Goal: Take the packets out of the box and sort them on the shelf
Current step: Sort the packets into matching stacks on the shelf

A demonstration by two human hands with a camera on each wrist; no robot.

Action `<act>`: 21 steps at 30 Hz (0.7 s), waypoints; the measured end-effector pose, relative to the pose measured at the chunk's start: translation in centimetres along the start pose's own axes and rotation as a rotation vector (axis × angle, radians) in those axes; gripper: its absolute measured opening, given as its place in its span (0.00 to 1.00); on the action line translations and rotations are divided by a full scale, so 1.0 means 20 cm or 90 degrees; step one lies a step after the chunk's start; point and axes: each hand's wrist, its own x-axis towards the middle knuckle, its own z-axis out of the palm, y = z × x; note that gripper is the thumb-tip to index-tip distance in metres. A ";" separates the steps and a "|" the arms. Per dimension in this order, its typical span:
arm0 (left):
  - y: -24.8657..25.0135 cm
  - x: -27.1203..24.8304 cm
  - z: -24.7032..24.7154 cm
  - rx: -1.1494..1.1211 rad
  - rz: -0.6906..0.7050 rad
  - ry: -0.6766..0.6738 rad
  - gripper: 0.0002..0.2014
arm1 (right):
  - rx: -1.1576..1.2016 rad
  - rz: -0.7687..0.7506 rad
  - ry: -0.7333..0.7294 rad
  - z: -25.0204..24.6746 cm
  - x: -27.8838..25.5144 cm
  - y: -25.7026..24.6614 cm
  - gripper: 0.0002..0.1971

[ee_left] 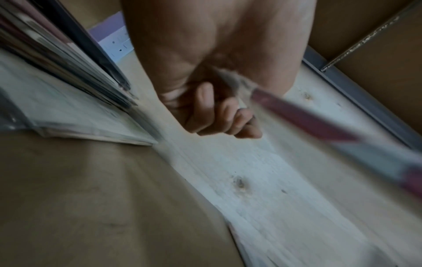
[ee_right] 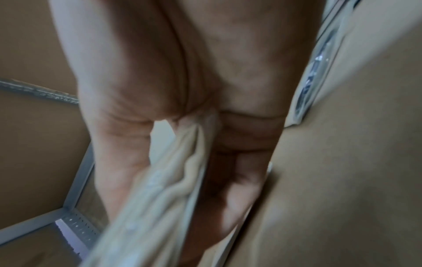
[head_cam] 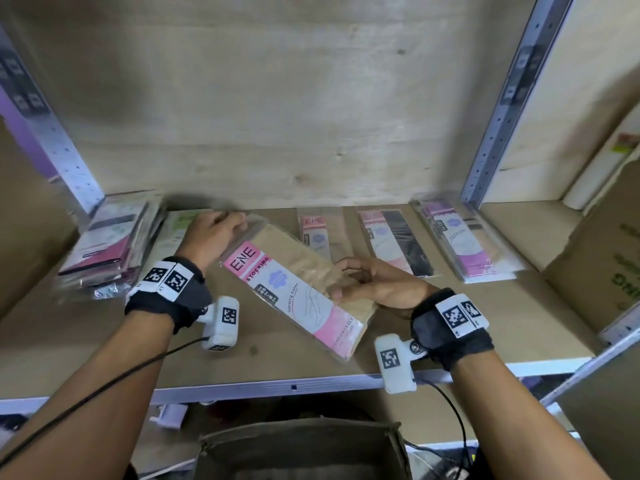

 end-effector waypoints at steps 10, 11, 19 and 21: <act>0.00 -0.05 -0.03 -0.060 -0.051 -0.066 0.21 | -0.019 0.012 0.040 -0.04 -0.04 0.01 0.10; 0.01 -0.06 -0.03 -0.100 -0.074 -0.083 0.19 | -0.026 0.020 0.031 -0.04 -0.03 -0.01 0.09; 0.07 -0.13 -0.10 -0.152 -0.136 -0.124 0.15 | -0.012 -0.005 0.080 -0.08 0.02 -0.05 0.11; 0.08 -0.14 -0.12 -0.149 -0.125 -0.139 0.17 | 0.015 -0.008 0.107 -0.07 0.01 -0.03 0.09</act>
